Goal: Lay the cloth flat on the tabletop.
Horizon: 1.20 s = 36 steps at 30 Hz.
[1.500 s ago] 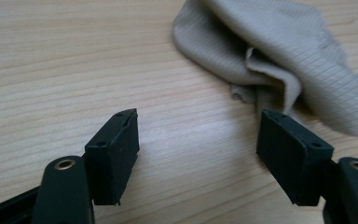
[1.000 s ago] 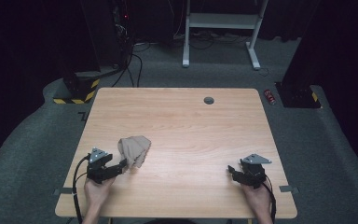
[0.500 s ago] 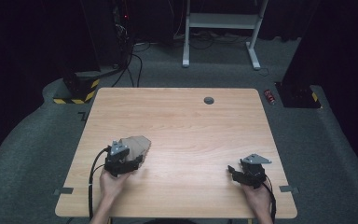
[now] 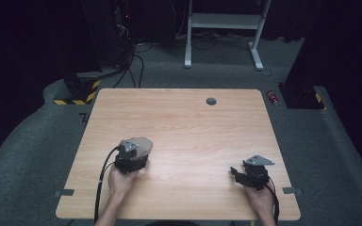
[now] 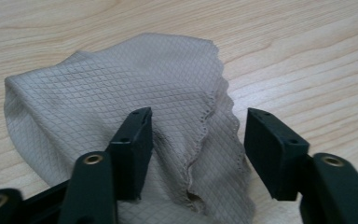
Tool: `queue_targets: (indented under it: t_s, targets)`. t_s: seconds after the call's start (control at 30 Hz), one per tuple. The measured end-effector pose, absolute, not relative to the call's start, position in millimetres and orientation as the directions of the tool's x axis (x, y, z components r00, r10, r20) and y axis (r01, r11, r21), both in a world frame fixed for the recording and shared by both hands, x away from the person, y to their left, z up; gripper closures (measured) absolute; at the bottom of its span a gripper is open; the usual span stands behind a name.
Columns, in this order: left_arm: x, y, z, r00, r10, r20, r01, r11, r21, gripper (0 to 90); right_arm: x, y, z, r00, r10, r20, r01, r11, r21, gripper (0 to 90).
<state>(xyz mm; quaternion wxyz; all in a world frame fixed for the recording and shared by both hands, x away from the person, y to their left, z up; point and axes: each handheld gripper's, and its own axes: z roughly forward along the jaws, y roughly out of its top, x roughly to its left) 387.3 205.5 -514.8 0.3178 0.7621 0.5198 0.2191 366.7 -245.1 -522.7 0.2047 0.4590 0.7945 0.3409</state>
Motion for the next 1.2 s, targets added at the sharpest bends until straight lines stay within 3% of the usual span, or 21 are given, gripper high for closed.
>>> queue_targets:
  t_s: [0.37, 0.73, 1.2]
  targets:
    - [391.5, 210.7, -516.8, 0.4, 0.916, -0.02, 0.63, -0.259, 0.732, 87.1, 366.7, -245.1, -522.7, -0.495, 0.869, -0.012, 0.59, 0.346, 0.73, 37.2]
    - [391.3, 208.7, -512.6, 0.43, 0.898, -0.096, 0.616, -0.214, 0.758, 89.2, 366.7, -245.1, -522.7, -0.495, 0.869, -0.012, 0.59, 0.346, 0.73, 37.2]
    - [397.5, 169.2, -493.0, 0.533, 0.833, -0.147, 0.575, -0.229, 0.785, 89.3, 366.7, -245.1, -522.7, -0.495, 0.869, -0.012, 0.59, 0.346, 0.73, 37.2]
